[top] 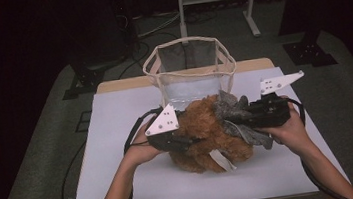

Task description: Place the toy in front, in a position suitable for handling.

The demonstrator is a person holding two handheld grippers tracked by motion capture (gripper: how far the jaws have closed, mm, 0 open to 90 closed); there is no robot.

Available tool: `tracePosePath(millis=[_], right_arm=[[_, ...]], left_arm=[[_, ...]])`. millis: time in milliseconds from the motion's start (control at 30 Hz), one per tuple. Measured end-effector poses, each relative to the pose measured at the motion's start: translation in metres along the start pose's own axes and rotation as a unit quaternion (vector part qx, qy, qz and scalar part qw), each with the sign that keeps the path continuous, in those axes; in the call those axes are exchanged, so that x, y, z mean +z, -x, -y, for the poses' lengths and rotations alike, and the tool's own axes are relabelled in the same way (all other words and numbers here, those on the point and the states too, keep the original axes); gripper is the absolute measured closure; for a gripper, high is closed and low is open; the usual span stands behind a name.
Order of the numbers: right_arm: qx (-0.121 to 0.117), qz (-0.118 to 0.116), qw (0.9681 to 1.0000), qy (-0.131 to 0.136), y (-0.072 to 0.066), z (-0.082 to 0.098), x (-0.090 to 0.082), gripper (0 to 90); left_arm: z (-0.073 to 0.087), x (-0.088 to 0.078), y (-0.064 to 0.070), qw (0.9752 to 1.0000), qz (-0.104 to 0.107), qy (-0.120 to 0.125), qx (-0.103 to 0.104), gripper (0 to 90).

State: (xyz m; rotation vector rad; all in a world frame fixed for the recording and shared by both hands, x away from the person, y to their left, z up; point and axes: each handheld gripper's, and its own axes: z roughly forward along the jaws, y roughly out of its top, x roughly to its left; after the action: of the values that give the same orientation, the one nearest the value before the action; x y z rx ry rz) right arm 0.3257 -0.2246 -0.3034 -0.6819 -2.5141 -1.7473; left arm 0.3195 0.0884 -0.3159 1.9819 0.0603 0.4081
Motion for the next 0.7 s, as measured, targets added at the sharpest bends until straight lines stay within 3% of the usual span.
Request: tracePosePath(millis=[133,267,433,567,700], right_arm=[[0.020,0.016,0.9996,0.009,0.011,0.007,-0.012,74.5],[0.032,0.032,0.9986,0.027,0.024,0.002,-0.019,74.6],[0.045,0.041,0.9976,0.034,0.036,-0.001,-0.020,74.7],[0.036,0.040,0.9982,0.025,0.030,-0.002,-0.013,74.6],[0.015,0.019,0.9994,0.026,0.017,-0.012,-0.004,74.7]], left_arm=[[-0.001,0.002,0.003,0.9996,0.022,0.006,0.015,31.6],[-0.005,0.006,0.010,0.9980,0.048,0.007,0.040,31.7],[-0.005,0.005,0.009,0.9981,0.048,0.007,0.038,31.5],[-0.004,0.007,0.005,0.9991,0.036,0.009,0.020,31.2],[-0.007,0.012,0.005,0.9996,0.024,0.001,0.013,31.2]])
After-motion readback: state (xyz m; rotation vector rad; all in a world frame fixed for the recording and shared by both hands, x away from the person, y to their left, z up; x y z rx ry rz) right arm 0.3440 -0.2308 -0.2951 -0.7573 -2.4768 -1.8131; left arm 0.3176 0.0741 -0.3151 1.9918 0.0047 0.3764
